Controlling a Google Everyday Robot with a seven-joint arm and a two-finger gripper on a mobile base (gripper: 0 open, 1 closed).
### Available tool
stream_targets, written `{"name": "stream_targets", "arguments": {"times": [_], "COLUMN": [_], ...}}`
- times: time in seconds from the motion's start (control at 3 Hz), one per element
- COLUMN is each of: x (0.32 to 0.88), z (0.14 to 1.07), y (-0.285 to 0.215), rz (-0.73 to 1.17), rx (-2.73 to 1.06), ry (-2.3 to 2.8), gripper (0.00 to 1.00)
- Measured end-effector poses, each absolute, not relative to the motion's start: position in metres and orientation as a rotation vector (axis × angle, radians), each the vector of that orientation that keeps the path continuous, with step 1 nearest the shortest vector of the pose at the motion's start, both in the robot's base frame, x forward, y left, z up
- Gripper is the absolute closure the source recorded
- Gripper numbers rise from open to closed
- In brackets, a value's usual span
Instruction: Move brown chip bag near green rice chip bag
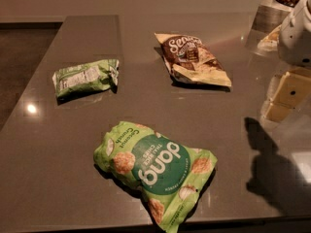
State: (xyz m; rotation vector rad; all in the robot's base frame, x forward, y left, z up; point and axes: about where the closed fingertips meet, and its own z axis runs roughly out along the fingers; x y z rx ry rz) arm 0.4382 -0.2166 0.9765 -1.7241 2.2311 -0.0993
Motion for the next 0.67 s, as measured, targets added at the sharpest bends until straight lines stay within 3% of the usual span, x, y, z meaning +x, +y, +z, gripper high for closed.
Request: {"name": "stream_targets", "arguments": {"times": [0.67], "x": [0.4445], "z": [0.9747], "y": [-0.2115], "rz": [-0.036], "rx": [-1.730], "ry": [2.241], "gripper": [0.00]}}
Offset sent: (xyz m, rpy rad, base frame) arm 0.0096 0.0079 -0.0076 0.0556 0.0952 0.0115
